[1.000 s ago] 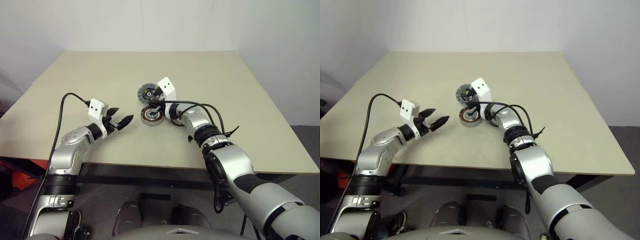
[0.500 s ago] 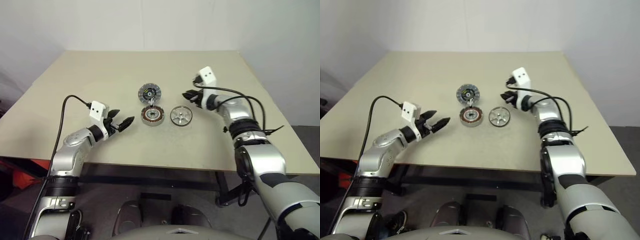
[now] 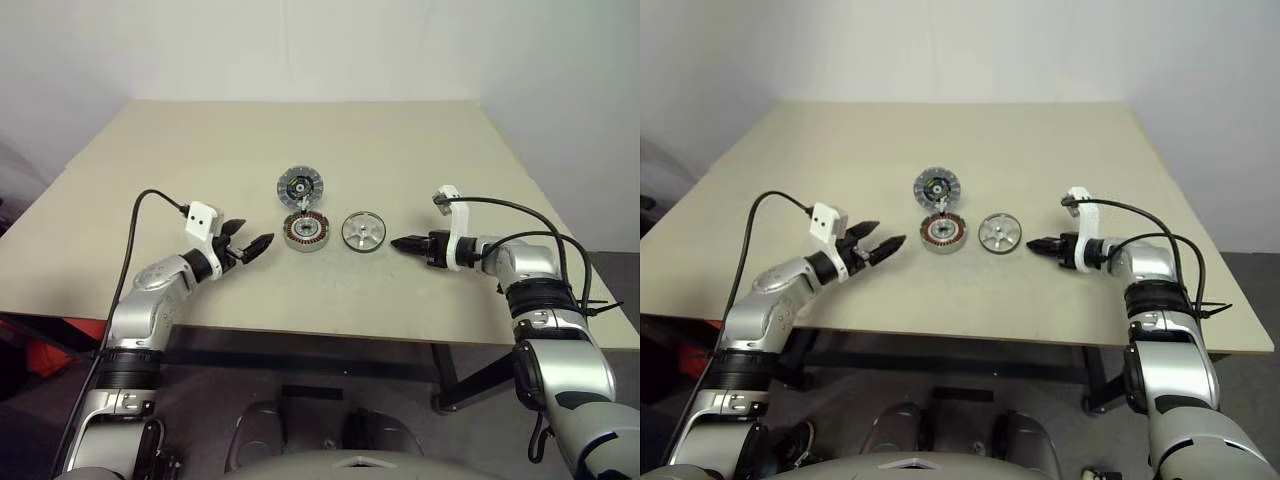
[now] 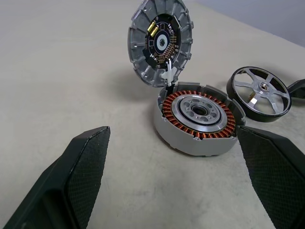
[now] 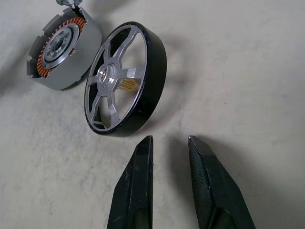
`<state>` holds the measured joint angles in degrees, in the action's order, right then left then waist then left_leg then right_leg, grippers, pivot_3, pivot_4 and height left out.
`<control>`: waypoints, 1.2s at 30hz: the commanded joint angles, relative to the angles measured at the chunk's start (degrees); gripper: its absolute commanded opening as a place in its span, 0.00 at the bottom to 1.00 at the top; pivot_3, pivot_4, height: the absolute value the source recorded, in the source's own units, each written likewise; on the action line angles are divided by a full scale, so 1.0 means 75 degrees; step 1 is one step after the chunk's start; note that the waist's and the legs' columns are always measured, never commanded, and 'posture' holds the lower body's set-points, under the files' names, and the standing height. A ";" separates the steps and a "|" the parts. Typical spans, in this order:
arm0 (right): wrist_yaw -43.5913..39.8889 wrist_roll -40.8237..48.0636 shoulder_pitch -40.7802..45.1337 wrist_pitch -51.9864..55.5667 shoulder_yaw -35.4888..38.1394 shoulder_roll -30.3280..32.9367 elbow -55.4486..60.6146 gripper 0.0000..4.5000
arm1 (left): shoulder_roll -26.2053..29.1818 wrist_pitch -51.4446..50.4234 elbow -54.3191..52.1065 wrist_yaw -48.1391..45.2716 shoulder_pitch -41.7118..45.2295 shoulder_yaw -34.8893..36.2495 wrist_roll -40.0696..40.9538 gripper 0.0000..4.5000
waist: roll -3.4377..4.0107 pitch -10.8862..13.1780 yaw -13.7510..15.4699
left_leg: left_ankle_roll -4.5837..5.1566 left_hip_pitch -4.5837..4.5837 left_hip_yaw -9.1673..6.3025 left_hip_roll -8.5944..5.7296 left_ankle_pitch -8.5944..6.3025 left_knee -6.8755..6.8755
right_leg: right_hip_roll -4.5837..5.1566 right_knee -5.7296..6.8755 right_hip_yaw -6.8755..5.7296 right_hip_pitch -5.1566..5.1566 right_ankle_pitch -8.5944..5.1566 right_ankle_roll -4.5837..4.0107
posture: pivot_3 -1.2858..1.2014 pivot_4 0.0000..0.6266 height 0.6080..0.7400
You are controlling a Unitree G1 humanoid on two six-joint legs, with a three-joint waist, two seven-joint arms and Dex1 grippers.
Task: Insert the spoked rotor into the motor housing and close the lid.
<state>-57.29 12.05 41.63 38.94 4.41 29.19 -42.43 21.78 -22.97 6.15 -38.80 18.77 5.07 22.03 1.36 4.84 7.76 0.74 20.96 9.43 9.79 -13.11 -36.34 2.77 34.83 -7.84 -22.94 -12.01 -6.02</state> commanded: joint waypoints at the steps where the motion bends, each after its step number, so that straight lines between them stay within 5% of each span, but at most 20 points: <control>1: 0.0148 0.0284 0.0292 0.0039 0.0229 -0.0120 0.0021 0.28 | 0.0103 0.0086 -0.0131 -0.0064 0.0138 0.0073 0.0019 1.00 | 0.0000 0.0000 0.0009 | 0.0002 -0.0001 -0.0001 0.0000 0.0001 0.0000 | 0.0000 0.0000 0.0000 0.0000 0.0000 0.0000 | 0.52 0.00 1.00; 13: 0.0370 0.0368 0.0671 0.0102 0.0565 0.0241 -0.0901 0.28 | 0.0221 0.0042 -0.0354 0.0001 -0.0083 0.0143 0.0046 1.00 | 0.0003 -0.0002 0.0167 | 0.0003 0.0001 -0.0003 0.0000 0.0002 0.0000 | 0.0001 -0.0004 -0.0004 -0.0002 0.0000 0.0000 | 0.52 0.00 1.00; 16: 0.0589 0.0200 0.0618 -0.0118 0.0474 0.0271 -0.0884 0.40 | 0.0214 0.0065 -0.0302 -0.0003 -0.0040 0.0113 0.0037 1.00 | 0.0002 -0.0002 0.0166 | 0.0004 0.0003 -0.0002 0.0000 0.0002 -0.0001 | 0.0003 -0.0006 -0.0005 -0.0001 0.0000 0.0000 | 0.52 0.00 1.00; 20: 0.0972 0.0224 0.0657 -0.0150 0.0666 0.0345 -0.1049 0.40 | 0.0203 0.0072 -0.0244 -0.0013 0.0058 0.0083 0.0027 1.00 | 0.0003 -0.0002 0.0157 | 0.0003 0.0000 -0.0002 0.0001 0.0002 0.0000 | 0.0002 -0.0005 -0.0006 -0.0002 0.0000 0.0001 | 0.52 0.00 1.00; 36: 0.1743 0.2077 0.0591 0.3208 0.1810 -0.0090 0.1414 0.40 | 0.0232 0.0113 -0.0142 -0.0129 0.0128 0.0062 -0.0032 1.00 | 0.0005 -0.0003 0.0143 | 0.0004 0.0000 -0.0003 0.0001 0.0005 0.0005 | 0.0001 -0.0006 -0.0006 -0.0006 0.0001 0.0002 | 0.52 0.00 1.00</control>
<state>-44.63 25.03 46.21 60.80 17.61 29.16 -36.46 22.93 -22.97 6.12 -39.50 18.44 4.99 21.58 1.40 4.81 8.83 0.75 20.95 9.40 9.80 -13.06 -36.29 2.78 34.79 -7.89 -22.99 -12.01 -6.00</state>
